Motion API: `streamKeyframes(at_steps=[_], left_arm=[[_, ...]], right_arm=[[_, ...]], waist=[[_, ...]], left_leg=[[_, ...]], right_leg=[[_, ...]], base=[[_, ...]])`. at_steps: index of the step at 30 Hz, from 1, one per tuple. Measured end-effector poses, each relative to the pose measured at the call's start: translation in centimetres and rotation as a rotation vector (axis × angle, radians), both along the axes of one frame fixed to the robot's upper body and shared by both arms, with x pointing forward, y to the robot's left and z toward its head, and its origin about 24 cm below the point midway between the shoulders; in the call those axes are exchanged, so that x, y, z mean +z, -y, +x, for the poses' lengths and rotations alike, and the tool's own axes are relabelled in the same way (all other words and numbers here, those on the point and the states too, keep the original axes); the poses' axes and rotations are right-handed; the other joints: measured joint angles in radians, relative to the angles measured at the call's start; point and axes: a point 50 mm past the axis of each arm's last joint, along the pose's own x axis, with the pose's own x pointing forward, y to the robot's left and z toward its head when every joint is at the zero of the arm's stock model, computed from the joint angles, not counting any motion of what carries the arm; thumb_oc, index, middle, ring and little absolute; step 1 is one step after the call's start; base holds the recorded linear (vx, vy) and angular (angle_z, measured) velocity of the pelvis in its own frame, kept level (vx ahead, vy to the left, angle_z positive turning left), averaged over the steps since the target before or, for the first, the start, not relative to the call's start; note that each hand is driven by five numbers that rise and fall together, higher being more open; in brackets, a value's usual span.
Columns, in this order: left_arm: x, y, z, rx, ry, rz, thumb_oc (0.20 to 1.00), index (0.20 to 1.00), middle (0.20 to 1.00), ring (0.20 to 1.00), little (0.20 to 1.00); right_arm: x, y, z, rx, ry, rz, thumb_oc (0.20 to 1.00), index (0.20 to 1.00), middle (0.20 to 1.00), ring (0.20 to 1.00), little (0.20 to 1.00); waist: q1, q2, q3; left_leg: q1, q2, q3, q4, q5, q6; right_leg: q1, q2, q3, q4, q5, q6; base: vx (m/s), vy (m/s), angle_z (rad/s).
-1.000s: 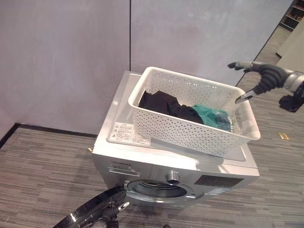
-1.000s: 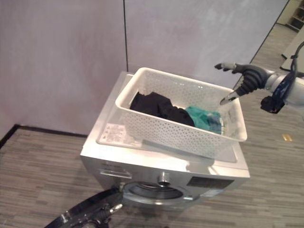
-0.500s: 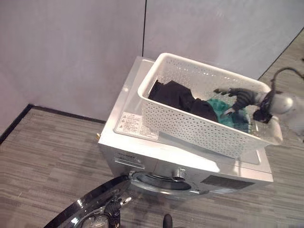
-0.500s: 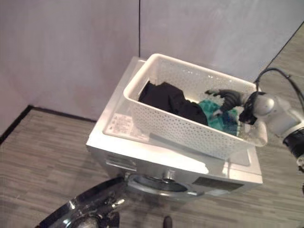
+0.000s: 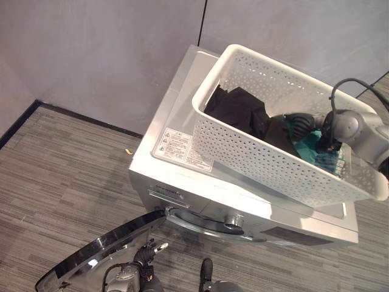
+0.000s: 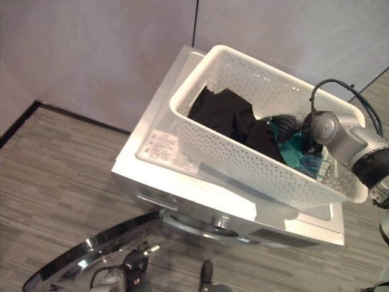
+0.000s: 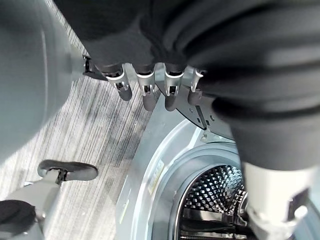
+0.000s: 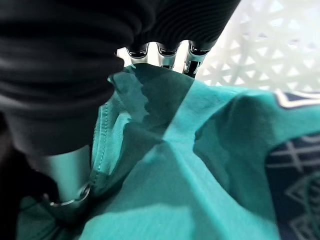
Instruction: Grab the laundry basket,head to the washer,open it,put in the laundry and shut it.
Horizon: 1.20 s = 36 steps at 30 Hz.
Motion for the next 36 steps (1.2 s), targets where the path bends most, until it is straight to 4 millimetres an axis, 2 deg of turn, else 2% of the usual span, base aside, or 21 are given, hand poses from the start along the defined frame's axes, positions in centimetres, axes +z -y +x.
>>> streamKeyframes(at_steps=[1, 9, 14, 16, 18, 20, 26, 31, 32, 36], left_arm=[[0.0, 0.1, 0.0, -0.005, 0.0, 0.0, 1.0, 1.0, 1.0, 1.0, 1.0], [0.0, 0.2, 0.2, -0.014, 0.001, 0.001, 1.0, 1.0, 1.0, 1.0, 1.0], [-0.2, 0.2, -0.1, -0.013, -0.015, 0.004, 1.0, 1.0, 1.0, 1.0, 1.0], [-0.4, 0.3, -0.3, -0.012, -0.03, 0.004, 1.0, 1.0, 1.0, 1.0, 1.0], [-0.4, 0.2, -0.4, -0.008, -0.034, 0.012, 1.0, 1.0, 1.0, 1.0, 1.0], [-0.6, 0.3, -0.9, -0.012, -0.045, 0.022, 1.0, 1.0, 1.0, 1.0, 1.0], [-0.9, 0.3, -1.5, -0.034, -0.064, 0.043, 1.0, 1.0, 1.0, 1.0, 1.0], [-0.9, 0.3, -1.7, -0.032, -0.067, 0.041, 1.0, 1.0, 1.0, 1.0, 1.0], [-1.1, 0.4, -2.1, -0.029, -0.079, 0.04, 1.0, 1.0, 1.0, 1.0, 1.0], [-1.5, 0.4, -2.9, -0.017, -0.113, 0.047, 1.0, 1.0, 1.0, 1.0, 1.0]], right_arm=[[0.1, 0.1, 0.0, -0.002, -0.002, -0.006, 0.2, 0.2, 0.2, 0.2, 0.2], [0.4, 0.6, -0.1, -0.022, 0.019, 0.03, 0.2, 0.2, 0.2, 0.2, 0.2], [0.7, 1.6, 0.0, -0.071, 0.042, 0.071, 0.2, 0.2, 0.2, 0.2, 0.2], [2.1, 1.7, 0.0, -0.077, 0.106, 0.158, 0.2, 0.2, 0.2, 0.2, 0.2], [2.6, 1.9, -0.1, -0.086, 0.137, 0.195, 0.2, 0.2, 0.2, 0.2, 0.2], [4.5, 2.6, -0.5, -0.104, 0.231, 0.295, 0.2, 0.2, 0.2, 0.2, 0.2], [7.5, 3.3, -1.0, -0.124, 0.405, 0.467, 0.2, 0.2, 0.2, 0.2, 0.2], [7.9, 3.1, -1.0, -0.122, 0.444, 0.519, 0.2, 0.2, 0.2, 0.2, 0.2], [8.2, 2.1, -1.0, -0.079, 0.456, 0.558, 0.2, 0.2, 0.2, 0.2, 0.2], [8.5, 1.2, -1.0, -0.046, 0.5, 0.612, 0.2, 0.2, 0.2, 0.2, 0.2]], waist=[[0.0, 0.0, 0.0], [0.005, 0.001, 0.001], [-0.002, 0.008, 0.001], [-0.013, 0.019, -0.003], [-0.017, 0.023, -0.006], [-0.023, 0.045, -0.018], [-0.034, 0.071, -0.041], [-0.039, 0.081, -0.066], [-0.039, 0.085, -0.075], [-0.04, 0.089, -0.096]], left_leg=[[0.0, 0.002, -0.001, 0.0, 0.0, 0.0], [0.002, -0.001, -0.001, 0.0, 0.0, 0.0], [0.025, -0.009, -0.005, 0.0, -0.002, 0.003], [0.027, -0.01, -0.005, 0.0, -0.003, 0.005], [0.032, -0.01, -0.004, 0.0, -0.003, 0.005], [0.042, -0.01, 0.0, 0.0, -0.005, 0.008], [0.075, -0.01, 0.017, -0.001, -0.009, 0.013], [0.082, -0.009, 0.021, -0.001, -0.009, 0.013], [0.092, -0.009, 0.032, -0.001, -0.011, 0.017], [0.095, -0.009, 0.041, -0.001, -0.014, 0.021]], right_leg=[[0.0, 0.0, -0.001, 0.0, 0.0, 0.0], [0.003, -0.004, -0.001, 0.0, 0.001, -0.001], [0.03, -0.01, -0.006, 0.0, -0.002, -0.003], [0.032, -0.012, -0.007, 0.0, -0.002, -0.004], [0.036, -0.012, -0.006, 0.0, -0.002, -0.004], [0.044, -0.013, -0.003, 0.0, -0.002, -0.004], [0.067, -0.015, 0.01, 0.0, -0.002, -0.004], [0.069, -0.014, 0.017, 0.0, -0.002, -0.004], [0.072, -0.015, 0.029, -0.002, -0.001, -0.004], [0.072, -0.016, 0.033, -0.008, -0.001, -0.004]], base=[[0.0, 0.0, 0.0], [0.0, 0.004, 0.0], [0.02, 0.017, 0.02], [0.02, 0.016, 0.02], [0.01, 0.009, -0.02], [0.03, 0.038, -0.04], [0.02, 0.023, -0.06], [0.0, 0.014, -0.06], [0.0, 0.011, -0.16], [0.0, 0.011, -0.06]])
